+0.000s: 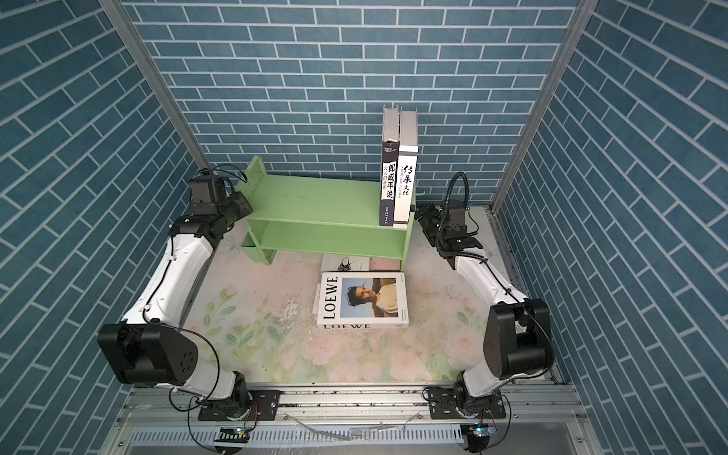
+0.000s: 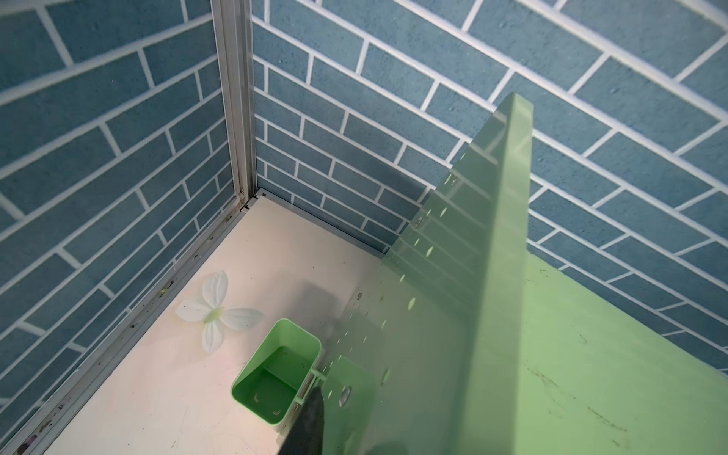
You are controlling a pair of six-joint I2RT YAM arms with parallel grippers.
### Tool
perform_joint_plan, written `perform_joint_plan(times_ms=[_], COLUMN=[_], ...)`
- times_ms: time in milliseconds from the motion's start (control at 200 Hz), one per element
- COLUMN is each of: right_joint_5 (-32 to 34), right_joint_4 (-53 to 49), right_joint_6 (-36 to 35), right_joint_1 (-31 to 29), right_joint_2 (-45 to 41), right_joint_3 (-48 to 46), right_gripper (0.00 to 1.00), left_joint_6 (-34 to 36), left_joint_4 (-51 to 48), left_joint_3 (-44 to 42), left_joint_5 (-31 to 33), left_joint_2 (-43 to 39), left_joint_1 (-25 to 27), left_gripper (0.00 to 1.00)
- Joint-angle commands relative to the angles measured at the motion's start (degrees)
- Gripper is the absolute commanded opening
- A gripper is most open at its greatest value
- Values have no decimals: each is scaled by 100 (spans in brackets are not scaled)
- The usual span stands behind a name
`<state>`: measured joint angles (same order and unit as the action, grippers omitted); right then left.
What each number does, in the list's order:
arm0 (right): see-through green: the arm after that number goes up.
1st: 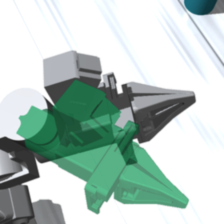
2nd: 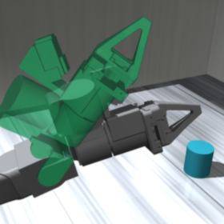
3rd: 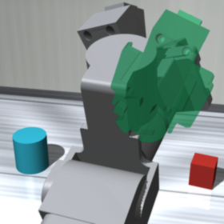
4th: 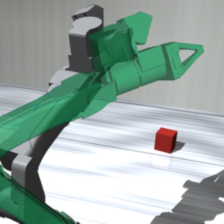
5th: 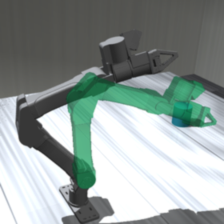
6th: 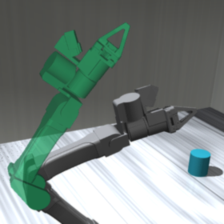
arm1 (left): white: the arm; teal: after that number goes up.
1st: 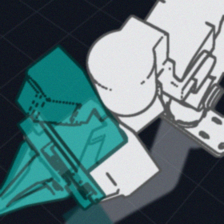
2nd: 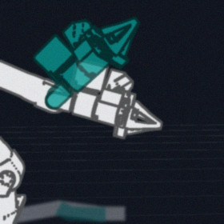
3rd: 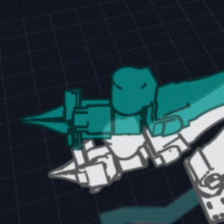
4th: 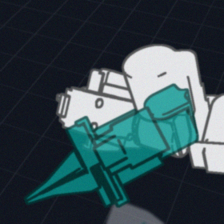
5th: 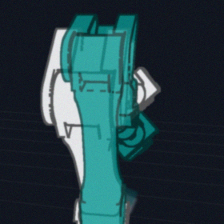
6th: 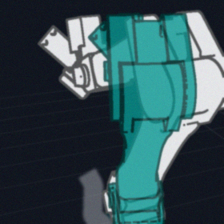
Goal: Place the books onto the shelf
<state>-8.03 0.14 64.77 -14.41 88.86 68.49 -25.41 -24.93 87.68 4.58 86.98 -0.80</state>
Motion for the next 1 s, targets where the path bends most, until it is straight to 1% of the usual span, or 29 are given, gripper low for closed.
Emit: perform_joint_plan(times_ms=[0,170,305,400,475,555,620,680,745,820,880,920,995], right_joint_5=[17,56,-92,-86,-118,-284,-701,-1019,-1103,-1160,-1195,-1278,-1459], right_joint_4=[198,227,278,348,367,497,542,357,210,-97,-146,-29,642], right_joint_6=[66,45,14,43,74,277,475,738,948,985,1082,1274,1810], right_joint_1=[-353,-565,-671,-631,-478,-250,-23,140,242,319,361,399,434], right_joint_2=[-163,-217,-118,-46,67,267,586,934,1195,1501,1752,1959,2351], right_joint_3=[-38,-2,101,90,166,309,573,896,1113,1433,1638,1758,1809], right_gripper=[87,87,87,88,88,89,89,87,87,88,89,89,90], left_joint_6=[124,113,55,-77,-133,-136,-173,-233,-287,-348,-403,-419,-471], left_joint_4=[-153,-41,-21,-11,-4,21,23,31,70,108,120,119,120], left_joint_3=[-48,-173,-216,-278,-347,-416,-438,-473,-493,-522,-532,-528,-508], left_joint_5=[-352,-641,-847,-1012,-1078,-1128,-1183,-1192,-1216,-1240,-1245,-1245,-1264], left_joint_2=[-84,-231,-278,-304,-344,-362,-348,-340,-332,-331,-322,-305,-291], left_joint_1=[-109,-359,-650,-890,-995,-1010,-1010,-1010,-1008,-1010,-1006,-1010,-1001], left_gripper=[29,29,29,28,28,28,28,27,28,27,27,27,27])
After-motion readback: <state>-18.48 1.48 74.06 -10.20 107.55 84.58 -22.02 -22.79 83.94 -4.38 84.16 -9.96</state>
